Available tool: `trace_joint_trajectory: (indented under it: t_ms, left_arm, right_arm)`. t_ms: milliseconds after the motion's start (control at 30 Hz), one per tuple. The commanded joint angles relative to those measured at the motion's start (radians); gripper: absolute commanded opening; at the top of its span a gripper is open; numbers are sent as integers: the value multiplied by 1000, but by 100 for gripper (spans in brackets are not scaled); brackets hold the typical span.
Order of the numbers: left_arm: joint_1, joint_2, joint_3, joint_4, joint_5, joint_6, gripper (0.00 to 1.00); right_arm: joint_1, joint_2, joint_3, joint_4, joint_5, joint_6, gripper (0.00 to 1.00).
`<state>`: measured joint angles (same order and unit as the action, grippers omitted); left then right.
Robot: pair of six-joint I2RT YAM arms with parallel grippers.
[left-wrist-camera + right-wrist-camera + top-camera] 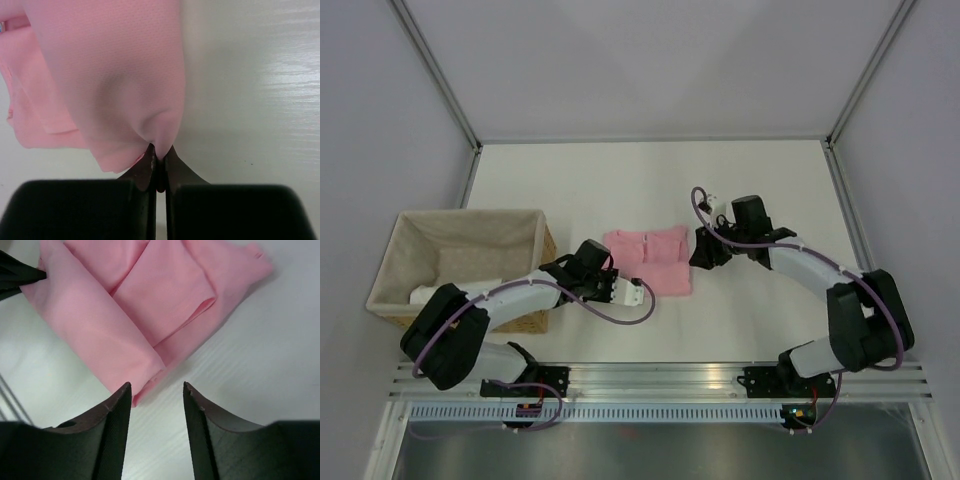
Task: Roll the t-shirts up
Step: Roll the tshirt
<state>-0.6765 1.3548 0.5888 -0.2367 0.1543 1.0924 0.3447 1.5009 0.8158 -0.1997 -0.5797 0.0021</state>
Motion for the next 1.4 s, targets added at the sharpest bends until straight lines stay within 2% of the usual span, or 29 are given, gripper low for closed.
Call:
trace_joint_trajectory:
  t_ms: [0, 33, 67, 100, 133, 167, 267, 333, 500, 633, 800, 833, 967, 1033, 1067, 1100, 1167, 1200, 1367]
  left_arm:
    - [49, 23, 109, -131, 145, -78, 2]
    - [83, 32, 133, -163, 166, -100, 2]
    - [97, 61, 179, -206, 197, -106, 2]
    - [123, 72, 198, -228, 211, -112, 2]
    - [136, 82, 215, -242, 224, -117, 2]
    - [149, 92, 245, -271, 253, -117, 2]
    - [180, 121, 285, -300, 287, -121, 2]
    - [183, 132, 296, -308, 292, -114, 2]
    - [181, 135, 306, -319, 310, -108, 2]
    - [183, 130, 304, -326, 310, -108, 2]
    - [183, 129, 298, -328, 312, -106, 2]
    - [181, 129, 301, -329, 315, -108, 2]
    - [190, 135, 334, -392, 324, -117, 2]
    - [207, 133, 353, -450, 359, -114, 2]
    - [212, 132, 358, -476, 372, -111, 2]
    - [215, 129, 359, -539, 384, -105, 2]
    - [216, 127, 374, -596, 421, -106, 2]
    - [218, 122, 379, -651, 450, -118, 2]
    - [235, 130, 419, -766, 528, -117, 2]
  right_arm:
    - [17, -160, -21, -32, 118, -331, 53]
    - [33, -192, -71, -20, 124, -391, 57]
    - [80, -256, -101, -8, 138, -442, 66]
    - [121, -286, -157, 21, 162, -533, 68]
    - [164, -310, -185, 37, 190, -568, 70]
    - [257, -338, -211, 55, 220, -594, 72]
    - [394, -326, -260, 123, 406, -600, 72]
    - [421, -308, -277, 181, 484, -576, 72]
    - [468, -205, -268, 259, 537, -568, 73]
    - [493, -147, -283, 341, 670, -536, 73]
    - [494, -91, -253, 350, 673, -536, 72]
    - [496, -79, -247, 347, 664, -536, 70]
    - [491, -42, -214, 258, 653, -554, 26]
    - [485, -89, -205, 214, 601, -577, 17]
    - [473, -109, -199, 145, 563, -579, 16]
    - [467, -131, -176, 108, 443, -579, 15]
    - [445, -180, -144, -26, 321, -574, 13]
    - [441, -201, -115, -64, 222, -567, 6]
    - [409, -196, -89, -223, -15, -550, 2]
